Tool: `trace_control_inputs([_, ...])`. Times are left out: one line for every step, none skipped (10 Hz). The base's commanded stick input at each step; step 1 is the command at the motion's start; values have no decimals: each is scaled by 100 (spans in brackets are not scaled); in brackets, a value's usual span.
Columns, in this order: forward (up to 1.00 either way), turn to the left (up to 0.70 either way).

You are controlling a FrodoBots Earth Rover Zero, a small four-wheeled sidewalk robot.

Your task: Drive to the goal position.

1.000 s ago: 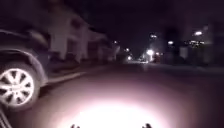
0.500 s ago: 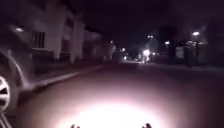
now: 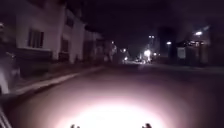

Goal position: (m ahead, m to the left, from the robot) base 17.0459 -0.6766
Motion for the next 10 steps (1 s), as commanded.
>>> trace_control_inputs([70,-35])
trace_control_inputs([70,-35])
trace_control_inputs([70,-29])
trace_control_inputs([70,0])
trace_control_inputs([70,0])
trace_control_inputs([70,0])
trace_control_inputs([70,0])
trace_control_inputs([70,0])
trace_control_inputs([70,0])
trace_control_inputs([70,0])
